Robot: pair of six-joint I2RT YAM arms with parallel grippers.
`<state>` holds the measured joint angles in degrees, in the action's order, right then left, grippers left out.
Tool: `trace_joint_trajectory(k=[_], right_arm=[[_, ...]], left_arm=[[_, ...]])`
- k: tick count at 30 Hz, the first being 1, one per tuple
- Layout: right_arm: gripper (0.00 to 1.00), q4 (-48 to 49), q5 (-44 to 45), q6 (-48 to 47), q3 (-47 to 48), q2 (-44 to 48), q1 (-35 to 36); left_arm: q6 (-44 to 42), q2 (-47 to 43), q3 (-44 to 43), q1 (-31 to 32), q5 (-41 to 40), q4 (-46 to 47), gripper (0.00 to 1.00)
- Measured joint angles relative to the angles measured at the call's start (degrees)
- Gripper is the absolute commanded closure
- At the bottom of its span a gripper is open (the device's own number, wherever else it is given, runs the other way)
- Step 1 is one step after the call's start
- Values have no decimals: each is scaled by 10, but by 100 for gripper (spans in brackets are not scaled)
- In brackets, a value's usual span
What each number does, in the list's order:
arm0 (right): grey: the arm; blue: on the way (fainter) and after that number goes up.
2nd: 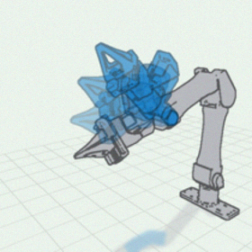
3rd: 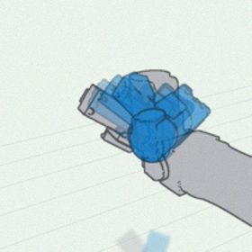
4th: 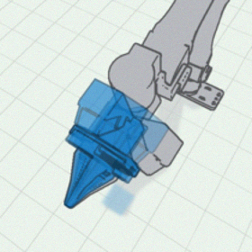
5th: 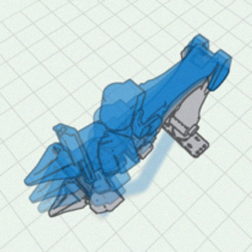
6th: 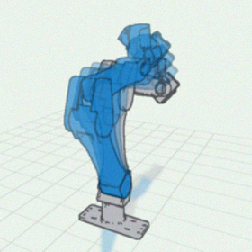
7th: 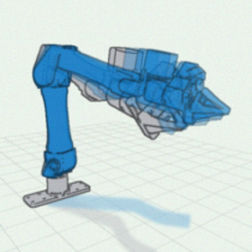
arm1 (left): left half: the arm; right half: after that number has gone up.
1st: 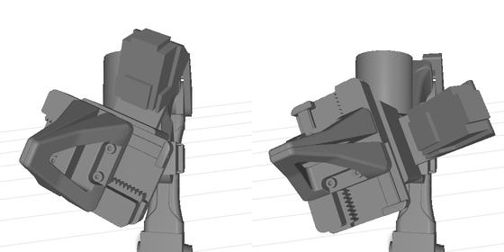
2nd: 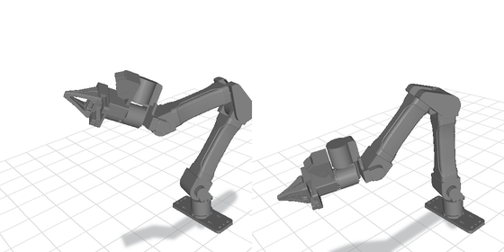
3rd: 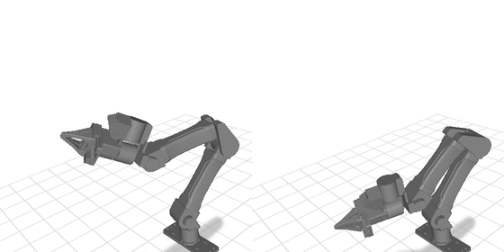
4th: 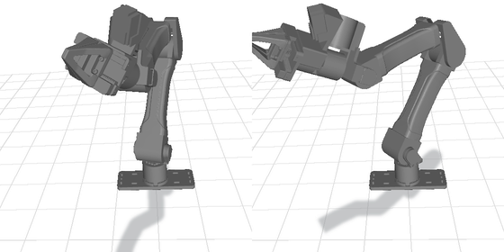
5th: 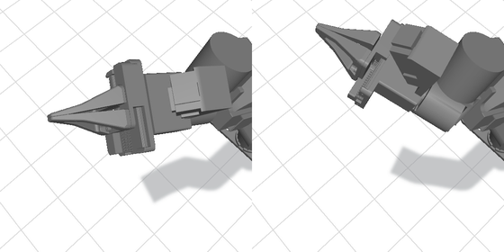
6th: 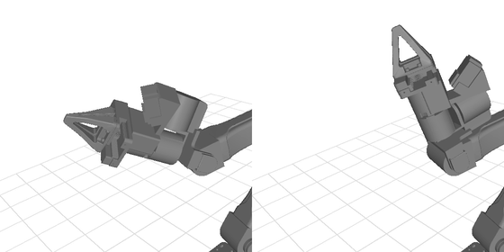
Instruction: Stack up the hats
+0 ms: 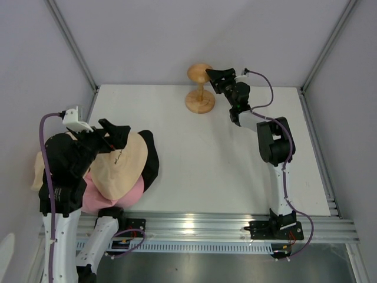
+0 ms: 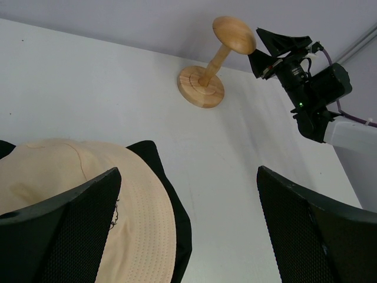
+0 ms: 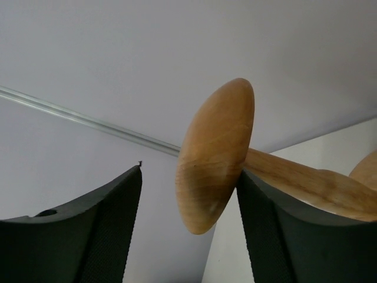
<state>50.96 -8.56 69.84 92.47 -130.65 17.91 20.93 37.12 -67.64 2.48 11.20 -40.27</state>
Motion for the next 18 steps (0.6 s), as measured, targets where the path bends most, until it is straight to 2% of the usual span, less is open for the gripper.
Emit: trace_joint_trajectory(k=[6, 7, 9, 10, 12, 18], right_arm=[[56, -35, -5, 11, 33, -20, 0], [66, -37, -6, 14, 34, -23, 0], [73, -35, -12, 29, 35, -28, 0], [86, -33, -16, 42, 36, -29, 0], [98, -29, -30, 67, 36, -29, 1], [100, -4, -48, 89, 10, -20, 7]], left_arm=[[0, 0, 5, 0, 0, 1, 0], [0, 0, 5, 0, 0, 1, 0], [0, 0, 5, 0, 0, 1, 1], [0, 0, 5, 0, 0, 1, 0], [0, 0, 5, 0, 0, 1, 1], [1, -1, 5, 0, 2, 3, 0]])
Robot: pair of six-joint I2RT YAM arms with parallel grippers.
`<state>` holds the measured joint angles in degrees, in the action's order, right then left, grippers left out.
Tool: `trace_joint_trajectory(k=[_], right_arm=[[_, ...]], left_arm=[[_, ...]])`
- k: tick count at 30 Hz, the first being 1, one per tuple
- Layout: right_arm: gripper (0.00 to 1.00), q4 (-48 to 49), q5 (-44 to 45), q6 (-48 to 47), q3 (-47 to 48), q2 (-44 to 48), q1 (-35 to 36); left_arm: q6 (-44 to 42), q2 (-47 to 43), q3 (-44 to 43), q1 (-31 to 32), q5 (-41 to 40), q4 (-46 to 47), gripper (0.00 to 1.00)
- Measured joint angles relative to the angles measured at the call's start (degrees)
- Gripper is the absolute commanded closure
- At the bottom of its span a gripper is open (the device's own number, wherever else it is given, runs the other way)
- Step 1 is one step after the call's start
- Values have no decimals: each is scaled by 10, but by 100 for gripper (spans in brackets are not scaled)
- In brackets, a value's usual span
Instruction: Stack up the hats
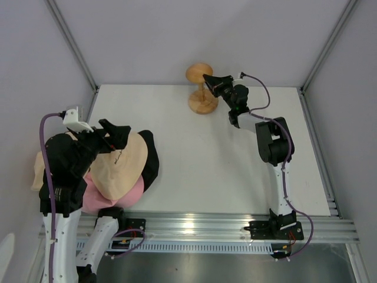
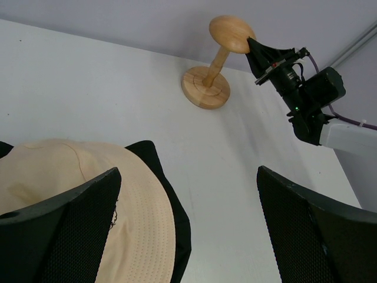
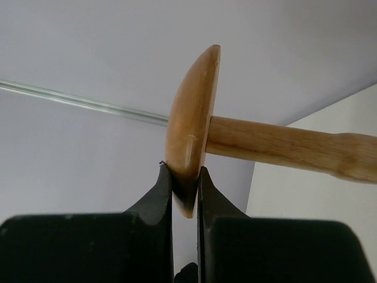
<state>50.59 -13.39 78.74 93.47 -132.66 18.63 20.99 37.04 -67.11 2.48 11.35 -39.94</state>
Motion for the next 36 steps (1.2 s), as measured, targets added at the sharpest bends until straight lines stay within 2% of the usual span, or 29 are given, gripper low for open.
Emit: trace_joint_trajectory(k=[9, 21, 23, 25, 26, 27, 28, 30, 36], right_arm=[[100, 85, -32, 42, -226, 117, 5], [100, 46, -45, 36, -498, 321, 74], [94, 31, -41, 30, -531, 357, 83], [74, 5, -35, 12, -548, 394, 86], [61, -5, -32, 6, -551, 409, 86], [38, -19, -26, -6, -552, 426, 85], [29, -34, -20, -18, -551, 442, 83], [23, -63, -19, -47, -543, 466, 72], [20, -97, -21, -83, -492, 469, 1]], left_arm=[[0, -14, 8, 0, 11, 3, 1], [26, -65, 38, 0, 43, -1, 0], [30, -72, 40, 0, 48, -3, 0], [32, -79, 42, 0, 54, -3, 1], [32, -82, 42, 0, 56, -3, 1], [33, -83, 43, 0, 57, -3, 0], [35, -84, 43, 0, 59, -3, 1], [35, -85, 43, 0, 61, -3, 1], [36, -81, 43, 0, 66, 0, 0]])
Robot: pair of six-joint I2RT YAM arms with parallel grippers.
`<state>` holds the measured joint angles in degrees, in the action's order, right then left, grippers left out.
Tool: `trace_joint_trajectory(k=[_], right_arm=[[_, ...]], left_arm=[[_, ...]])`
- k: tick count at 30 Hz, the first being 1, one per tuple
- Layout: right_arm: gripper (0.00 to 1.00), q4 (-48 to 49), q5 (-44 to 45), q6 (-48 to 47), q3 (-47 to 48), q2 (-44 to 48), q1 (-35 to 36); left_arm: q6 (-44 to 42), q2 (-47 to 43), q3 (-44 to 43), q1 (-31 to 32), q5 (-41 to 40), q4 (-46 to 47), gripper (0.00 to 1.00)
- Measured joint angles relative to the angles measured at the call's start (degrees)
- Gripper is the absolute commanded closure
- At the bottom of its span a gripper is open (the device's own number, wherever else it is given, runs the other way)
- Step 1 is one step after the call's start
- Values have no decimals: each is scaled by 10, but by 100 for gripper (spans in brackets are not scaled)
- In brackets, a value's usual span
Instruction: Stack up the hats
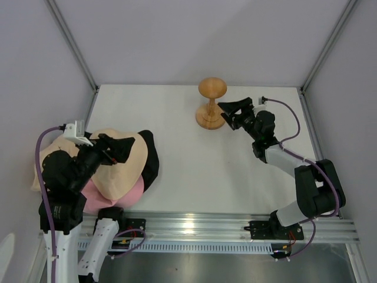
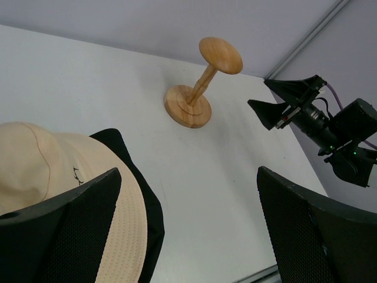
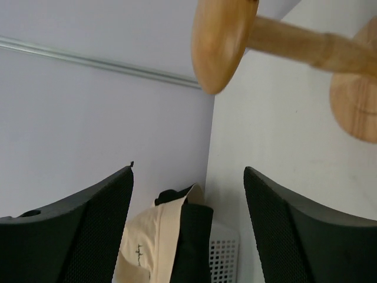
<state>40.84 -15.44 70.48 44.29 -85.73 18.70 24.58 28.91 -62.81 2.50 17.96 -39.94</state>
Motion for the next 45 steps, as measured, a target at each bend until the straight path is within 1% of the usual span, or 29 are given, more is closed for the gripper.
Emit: trace_joint_trajectory(k=[6, 11, 14, 19, 23, 30, 31, 32, 33, 37, 40, 41, 42, 44, 45], right_arm=[[20, -15, -4, -20, 57, -45, -49], [21, -9, -26, -19, 113, -121, -76], [23, -6, -37, -19, 152, -171, -81], [30, 4, -53, -15, 205, -230, -80], [43, 35, -64, 0, 221, -251, -80], [50, 56, -67, 14, 231, -258, -77], [52, 57, -68, 15, 232, -258, -76], [63, 59, -68, 16, 233, -259, -76], [66, 61, -68, 15, 234, -259, -75], [72, 82, -81, 33, 241, -272, -75], [82, 92, -87, 44, 250, -282, -73], [90, 92, -89, 46, 250, -283, -73], [94, 92, -90, 47, 250, -283, -72], [100, 92, -93, 48, 250, -283, -71], [100, 92, -94, 49, 250, -283, -70]], left_arm=[[5, 13, 0, 0, 5, 7, 0], [9, 19, 0, 0, 4, 15, 0], [9, 26, 0, 0, 5, 18, 1], [9, 38, 0, 0, 4, 20, 0], [9, 42, 0, 0, 3, 24, 1], [11, 52, 0, 0, 5, 31, 0], [11, 52, 0, 0, 5, 32, 0], [13, 52, 0, 0, 5, 34, 1], [14, 52, 0, 0, 5, 36, 1], [16, 50, 0, 0, 5, 38, 1], [16, 45, 1, 0, 5, 38, 0], [16, 43, 1, 0, 5, 38, 0], [16, 40, 1, 0, 5, 38, 0], [15, 36, 2, 0, 5, 37, 0], [15, 33, 2, 0, 5, 37, 0]])
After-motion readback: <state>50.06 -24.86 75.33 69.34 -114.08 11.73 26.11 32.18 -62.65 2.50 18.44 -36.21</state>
